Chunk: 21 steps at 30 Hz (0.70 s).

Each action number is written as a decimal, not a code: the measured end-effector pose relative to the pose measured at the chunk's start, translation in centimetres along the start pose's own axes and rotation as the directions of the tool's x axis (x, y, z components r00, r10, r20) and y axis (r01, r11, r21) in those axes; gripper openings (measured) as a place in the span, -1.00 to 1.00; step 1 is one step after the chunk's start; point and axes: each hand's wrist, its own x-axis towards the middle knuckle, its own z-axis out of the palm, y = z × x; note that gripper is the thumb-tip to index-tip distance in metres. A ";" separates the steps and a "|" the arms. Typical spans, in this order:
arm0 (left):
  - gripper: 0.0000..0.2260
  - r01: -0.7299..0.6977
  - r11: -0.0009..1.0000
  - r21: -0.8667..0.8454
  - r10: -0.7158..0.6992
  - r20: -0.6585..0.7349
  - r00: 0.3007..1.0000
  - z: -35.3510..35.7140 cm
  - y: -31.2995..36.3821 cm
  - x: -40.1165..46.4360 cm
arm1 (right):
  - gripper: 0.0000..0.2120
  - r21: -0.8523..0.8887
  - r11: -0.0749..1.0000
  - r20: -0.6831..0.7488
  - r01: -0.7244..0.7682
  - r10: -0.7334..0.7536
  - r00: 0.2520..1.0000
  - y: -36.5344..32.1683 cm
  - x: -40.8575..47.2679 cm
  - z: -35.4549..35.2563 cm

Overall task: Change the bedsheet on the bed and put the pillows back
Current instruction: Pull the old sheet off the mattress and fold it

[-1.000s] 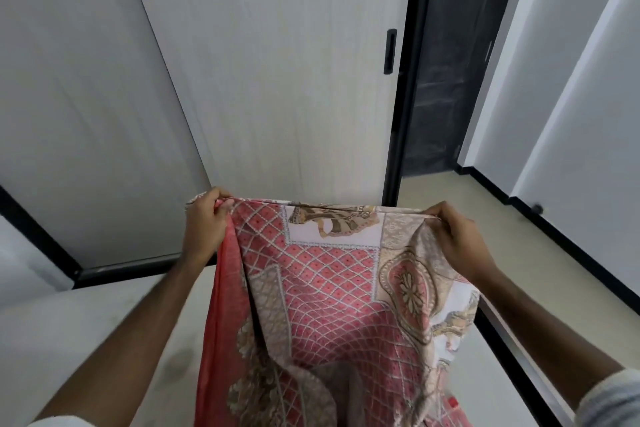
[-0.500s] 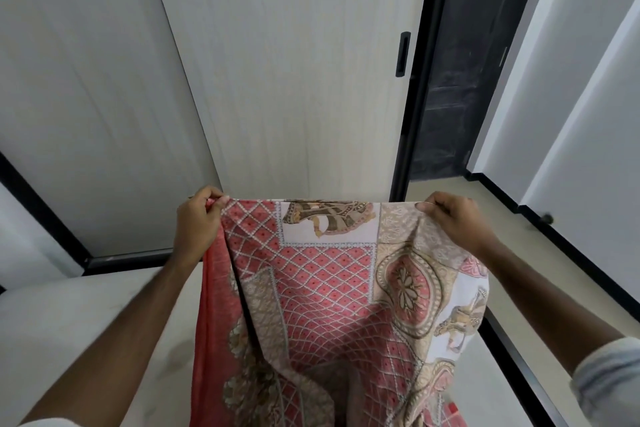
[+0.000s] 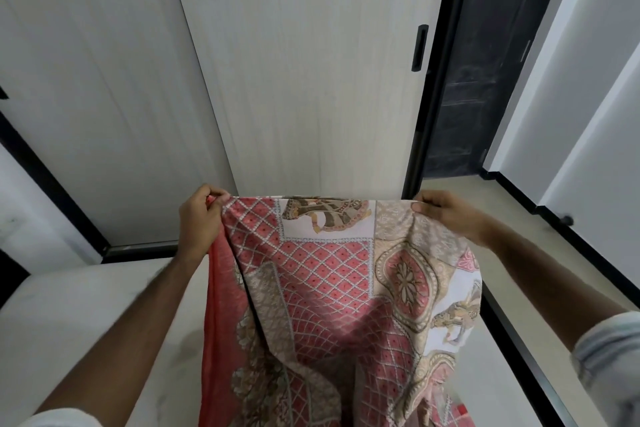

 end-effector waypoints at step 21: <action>-0.46 0.004 0.979 -0.202 0.130 0.646 0.752 6.4 7.4 -3.8 | -0.76 0.004 0.987 -0.040 0.160 -0.160 0.986 -11.6 6.2 13.8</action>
